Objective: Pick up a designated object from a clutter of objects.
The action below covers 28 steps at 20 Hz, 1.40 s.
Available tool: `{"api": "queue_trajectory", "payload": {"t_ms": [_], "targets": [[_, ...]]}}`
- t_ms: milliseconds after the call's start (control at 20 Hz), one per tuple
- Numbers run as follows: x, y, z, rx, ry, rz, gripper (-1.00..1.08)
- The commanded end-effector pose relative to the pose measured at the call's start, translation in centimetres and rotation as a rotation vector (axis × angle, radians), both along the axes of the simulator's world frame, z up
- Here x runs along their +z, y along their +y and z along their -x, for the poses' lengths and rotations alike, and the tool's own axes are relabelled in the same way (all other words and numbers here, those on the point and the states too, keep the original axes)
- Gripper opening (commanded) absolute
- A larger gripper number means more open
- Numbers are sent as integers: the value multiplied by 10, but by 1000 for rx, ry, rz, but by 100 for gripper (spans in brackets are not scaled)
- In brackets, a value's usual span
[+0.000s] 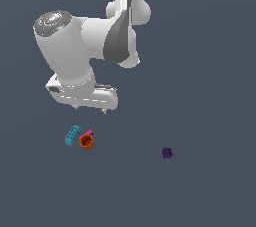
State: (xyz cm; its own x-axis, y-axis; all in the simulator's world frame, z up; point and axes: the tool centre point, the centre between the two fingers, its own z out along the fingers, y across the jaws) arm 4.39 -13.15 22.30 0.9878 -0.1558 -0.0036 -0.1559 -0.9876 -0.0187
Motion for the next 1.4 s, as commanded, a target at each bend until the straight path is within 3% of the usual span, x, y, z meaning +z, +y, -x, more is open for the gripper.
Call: {"api": "queue_trajectory", "payload": {"t_ms": [0,650,1350], "targets": [[-24,-21,-6,-24,-1,0,100],[-128,-110,-11,-119,0,13,100],[-156,-127,-8,-137,2,18,100]]}}
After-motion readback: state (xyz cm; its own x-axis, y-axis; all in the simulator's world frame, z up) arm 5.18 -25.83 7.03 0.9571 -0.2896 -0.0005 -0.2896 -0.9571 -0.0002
